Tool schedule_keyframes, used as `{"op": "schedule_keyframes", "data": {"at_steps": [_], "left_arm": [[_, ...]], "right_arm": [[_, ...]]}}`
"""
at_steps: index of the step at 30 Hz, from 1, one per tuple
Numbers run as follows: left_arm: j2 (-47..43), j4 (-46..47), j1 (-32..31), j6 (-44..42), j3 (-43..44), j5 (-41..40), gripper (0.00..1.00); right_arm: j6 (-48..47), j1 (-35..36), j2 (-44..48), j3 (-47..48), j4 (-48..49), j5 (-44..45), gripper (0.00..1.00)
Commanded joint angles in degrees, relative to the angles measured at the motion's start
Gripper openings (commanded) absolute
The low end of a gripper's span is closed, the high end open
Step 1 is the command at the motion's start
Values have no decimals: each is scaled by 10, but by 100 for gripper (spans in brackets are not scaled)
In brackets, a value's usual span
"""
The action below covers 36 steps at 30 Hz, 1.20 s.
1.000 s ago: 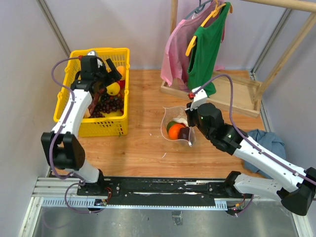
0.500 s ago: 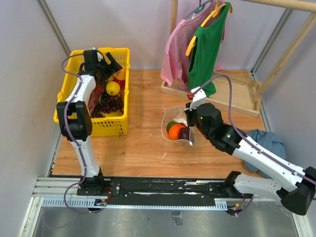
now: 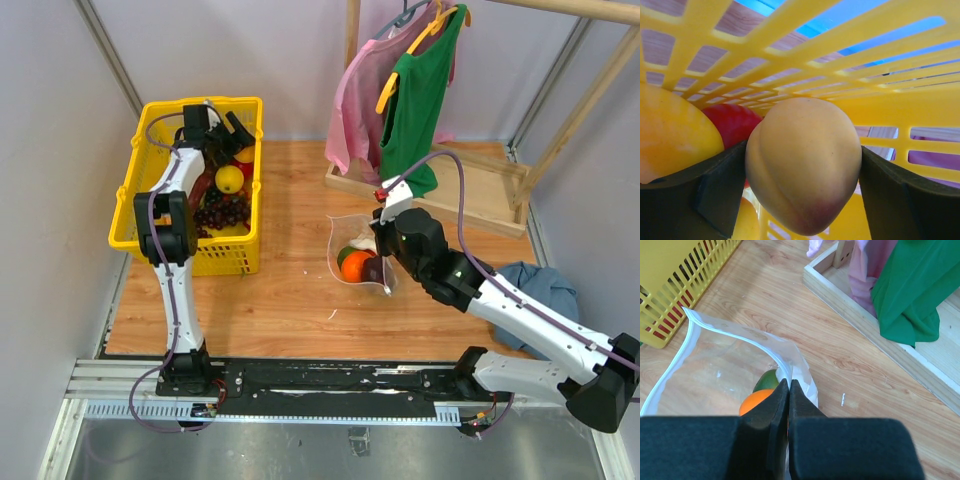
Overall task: Place the food in the zip-top bag and seal the zipper
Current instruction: Pick up the fake fruit from the bin.
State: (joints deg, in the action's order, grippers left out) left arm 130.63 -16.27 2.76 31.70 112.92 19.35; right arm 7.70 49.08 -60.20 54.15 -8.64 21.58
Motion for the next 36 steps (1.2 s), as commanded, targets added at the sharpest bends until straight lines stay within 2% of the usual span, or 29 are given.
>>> {"op": "schedule_keyframes", "data": {"at_steps": [1,5,10,23,36], "left_arm": [[0,23,3,-6,-4,37,79],[-36,43,3,-17,-41,29,60],[-104,62,3,-23,-106,5,45],[-313,60,-2,-28,-260,-52,39],[-523,8,-79,-20,-387,-78,34]], "right_arm": [[-5,-12,0,-8,20,-2,1],[-4,-13,1,-9,21,-5,1],[-3,-12,2,-9,22,-9,1],[-1,-13,9,-6,19,-24,1],[6,-13,15,0,10,-32,1]]}}
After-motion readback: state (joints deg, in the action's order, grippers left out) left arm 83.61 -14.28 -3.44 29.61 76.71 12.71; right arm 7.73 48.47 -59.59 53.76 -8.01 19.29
